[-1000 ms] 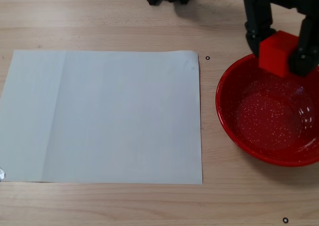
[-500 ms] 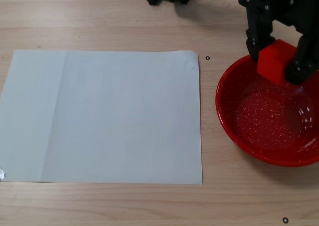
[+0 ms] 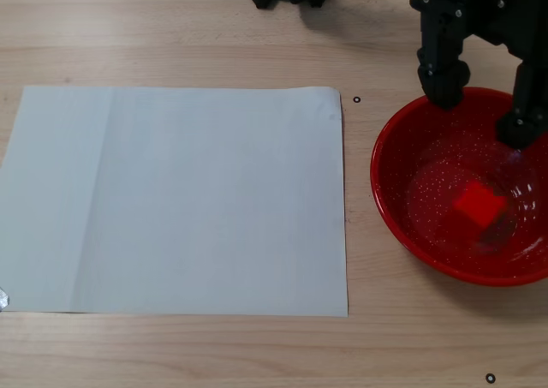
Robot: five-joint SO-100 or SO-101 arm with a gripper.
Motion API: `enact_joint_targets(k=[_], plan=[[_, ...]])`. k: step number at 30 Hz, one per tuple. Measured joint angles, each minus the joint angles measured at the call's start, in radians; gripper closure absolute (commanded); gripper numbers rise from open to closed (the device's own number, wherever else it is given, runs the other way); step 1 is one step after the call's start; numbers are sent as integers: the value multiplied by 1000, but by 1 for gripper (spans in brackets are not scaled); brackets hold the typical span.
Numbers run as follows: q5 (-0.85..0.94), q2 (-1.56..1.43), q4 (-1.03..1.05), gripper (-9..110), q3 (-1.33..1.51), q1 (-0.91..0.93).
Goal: Grasp the red cube and put it in the red bowl.
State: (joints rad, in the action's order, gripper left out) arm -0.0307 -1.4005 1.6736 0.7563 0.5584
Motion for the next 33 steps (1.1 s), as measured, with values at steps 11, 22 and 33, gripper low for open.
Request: enact_joint_targets(k=[11,22,33], plan=[[-2,0,11,101,-2,-41],[-23,-3,11,101,-2,-124],[-29,-135,-18,101,38,-261]])
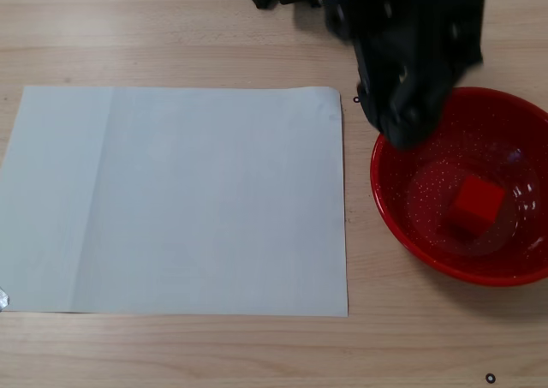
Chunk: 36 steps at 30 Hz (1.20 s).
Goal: Grasp the red cube and put it in the red bowl.
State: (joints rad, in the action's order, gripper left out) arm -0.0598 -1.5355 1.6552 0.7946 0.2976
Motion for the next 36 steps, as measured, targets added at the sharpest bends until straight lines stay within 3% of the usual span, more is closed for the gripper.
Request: enact_joint_targets(k=[14,36], plan=[[-31,-272,-204,101,423,-207],[-28,-738,-552,101,1146,-279]])
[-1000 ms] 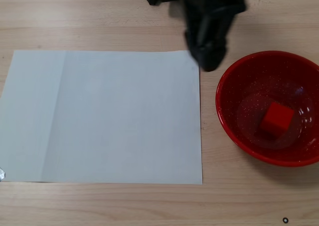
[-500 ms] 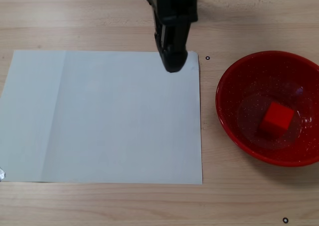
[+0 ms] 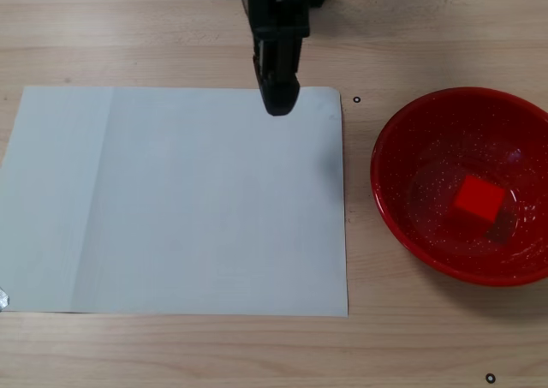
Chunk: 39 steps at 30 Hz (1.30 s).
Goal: Grasp the red cube and put it in the red bowl.
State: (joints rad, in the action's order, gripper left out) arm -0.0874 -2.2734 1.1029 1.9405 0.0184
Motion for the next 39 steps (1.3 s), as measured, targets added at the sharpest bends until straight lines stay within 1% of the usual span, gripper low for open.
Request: enact_joint_targets(k=[8,13,19,26,33,39], plan=[[8,-186,-164,101,282,-11],[8,-316,-325,101,497,-11],[8,-440,-491,101,687,-9],[8,-569,-612,101,859,28],[44,-683,-765,101,1022,29],[44,-758,-833,101,1141,52]])
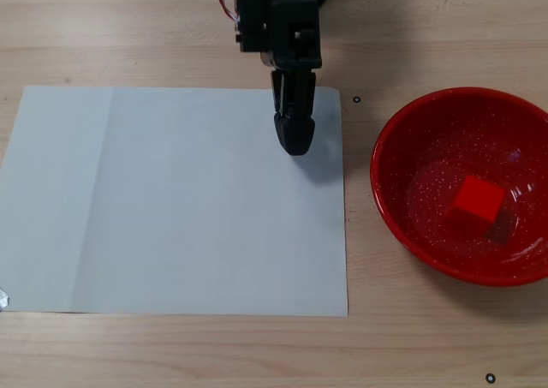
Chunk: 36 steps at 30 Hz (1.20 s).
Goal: Grasp the red cube and put it in the red bowl.
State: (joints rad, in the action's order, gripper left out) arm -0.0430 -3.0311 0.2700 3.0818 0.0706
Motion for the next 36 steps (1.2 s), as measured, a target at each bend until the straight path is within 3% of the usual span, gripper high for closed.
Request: enact_joint_targets(k=[7,18,36], plan=[[15,-86,5,101,17,28],[92,-227,393,101,17,54],[153,-255,603,101,17,54]])
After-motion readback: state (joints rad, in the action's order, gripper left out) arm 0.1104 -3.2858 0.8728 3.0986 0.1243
